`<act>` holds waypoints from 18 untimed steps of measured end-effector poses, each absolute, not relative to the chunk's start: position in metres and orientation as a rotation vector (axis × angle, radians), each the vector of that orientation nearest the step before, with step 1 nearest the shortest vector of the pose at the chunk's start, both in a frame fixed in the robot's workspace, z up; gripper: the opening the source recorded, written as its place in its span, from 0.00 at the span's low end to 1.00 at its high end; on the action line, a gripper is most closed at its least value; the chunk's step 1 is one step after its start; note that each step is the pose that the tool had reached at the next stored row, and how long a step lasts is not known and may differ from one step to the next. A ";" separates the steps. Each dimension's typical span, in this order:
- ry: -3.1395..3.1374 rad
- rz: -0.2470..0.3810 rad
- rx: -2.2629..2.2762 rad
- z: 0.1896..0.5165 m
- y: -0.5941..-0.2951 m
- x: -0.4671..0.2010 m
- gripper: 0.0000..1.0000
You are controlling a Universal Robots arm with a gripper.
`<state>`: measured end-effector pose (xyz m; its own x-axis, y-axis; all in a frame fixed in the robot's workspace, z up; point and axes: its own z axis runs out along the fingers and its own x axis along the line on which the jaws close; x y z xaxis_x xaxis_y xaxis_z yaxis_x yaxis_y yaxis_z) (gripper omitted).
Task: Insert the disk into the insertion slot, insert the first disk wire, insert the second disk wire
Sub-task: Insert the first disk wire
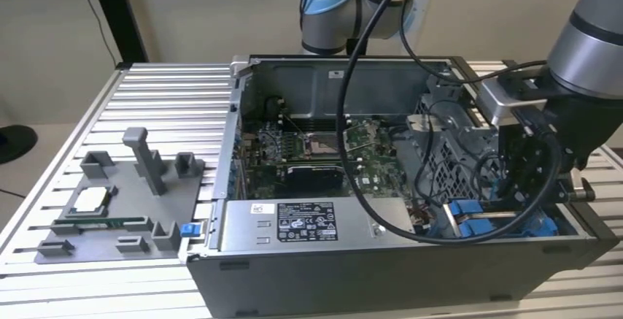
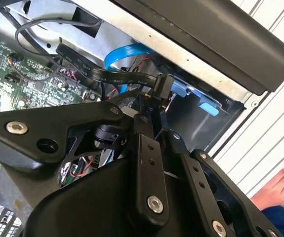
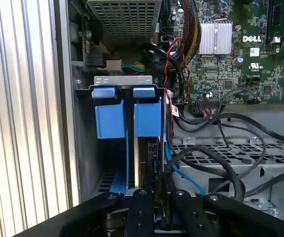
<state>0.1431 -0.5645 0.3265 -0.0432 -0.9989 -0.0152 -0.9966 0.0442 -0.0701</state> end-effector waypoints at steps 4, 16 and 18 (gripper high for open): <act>2.226 -0.062 -2.131 0.326 -0.564 0.143 0.00; 2.227 -0.060 -2.131 0.364 -0.564 0.143 1.00; 2.227 -0.059 -2.131 0.371 -0.565 0.143 1.00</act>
<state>0.1431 -0.5645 0.3706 -0.0432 -0.9989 -0.0158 -0.9967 0.0442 -0.0683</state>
